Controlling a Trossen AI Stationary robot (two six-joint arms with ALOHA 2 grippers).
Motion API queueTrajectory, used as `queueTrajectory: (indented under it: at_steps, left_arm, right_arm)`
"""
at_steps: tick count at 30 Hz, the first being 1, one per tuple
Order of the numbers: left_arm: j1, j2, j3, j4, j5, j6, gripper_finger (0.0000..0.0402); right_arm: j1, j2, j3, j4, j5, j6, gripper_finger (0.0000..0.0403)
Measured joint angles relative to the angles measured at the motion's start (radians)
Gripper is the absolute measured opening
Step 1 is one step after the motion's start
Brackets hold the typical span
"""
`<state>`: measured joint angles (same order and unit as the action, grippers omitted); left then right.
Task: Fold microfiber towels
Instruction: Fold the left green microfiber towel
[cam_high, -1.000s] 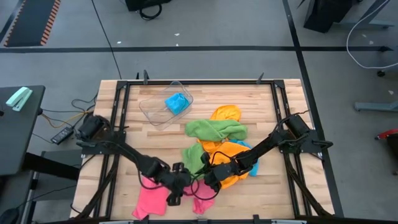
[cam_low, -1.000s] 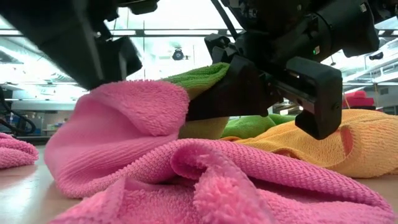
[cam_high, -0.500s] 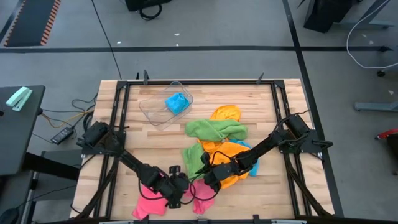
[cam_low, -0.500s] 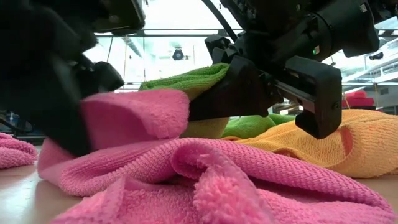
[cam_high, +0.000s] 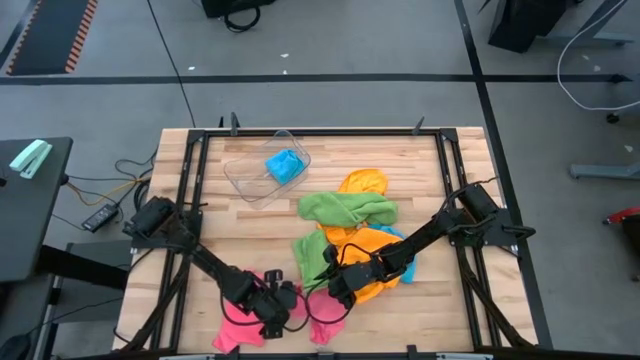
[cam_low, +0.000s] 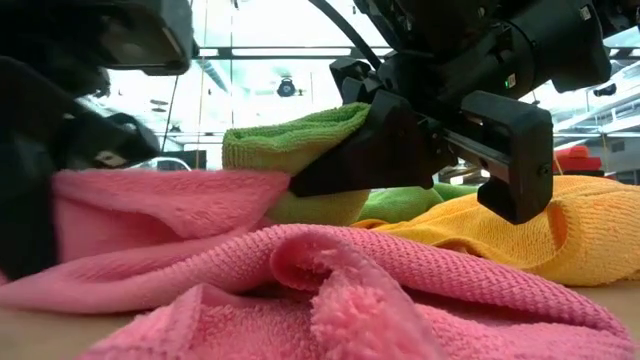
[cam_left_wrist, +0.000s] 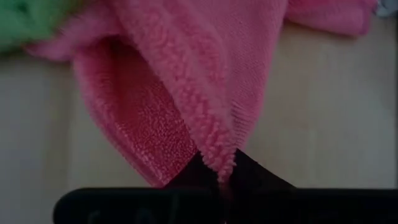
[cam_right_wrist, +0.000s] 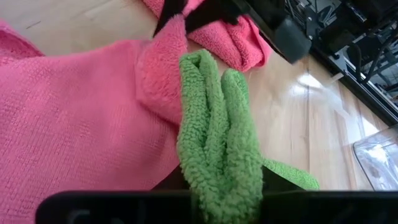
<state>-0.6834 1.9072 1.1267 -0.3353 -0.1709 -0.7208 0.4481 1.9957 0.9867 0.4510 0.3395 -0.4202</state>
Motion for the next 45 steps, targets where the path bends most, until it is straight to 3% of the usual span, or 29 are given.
queueTrajectory:
  at_steps: [6,12,22,27,35,38,41,45]
  left_arm:
    - [-0.024,0.000,0.000,0.003,0.100,-0.035,0.0014]
    - [-0.038,-0.005,0.000,0.001,0.109,-0.023,0.0024]
    - [-0.021,-0.093,-0.001,0.026,0.108,0.071,0.0172]
    - [-0.004,-0.119,-0.001,-0.005,0.102,0.121,0.0213]
    - [0.083,-0.125,-0.001,-0.007,-0.038,0.298,0.0205]
    - [0.117,-0.125,-0.001,-0.006,-0.142,0.337,0.0192]
    - [0.150,-0.116,-0.001,-0.005,-0.236,0.351,0.0180]
    - [0.180,-0.106,-0.003,-0.001,-0.243,0.461,0.0172]
  right_arm:
    - [0.000,0.000,0.000,-0.001,0.000,0.000,0.0042]
    - [0.000,0.000,0.000,-0.001,0.000,0.003,0.0042]
    - [-0.001,0.000,0.000,-0.006,-0.113,0.082,0.0042]
    - [-0.005,0.000,0.000,-0.037,-0.204,0.142,0.0042]
    - [-0.027,0.000,0.000,-0.132,-0.387,0.221,0.0042]
    - [-0.027,0.000,0.000,-0.134,-0.467,0.231,0.0042]
    - [-0.024,0.000,0.000,-0.144,-0.490,0.231,0.0042]
    - [-0.020,-0.001,0.000,-0.186,-0.475,0.238,0.0042]
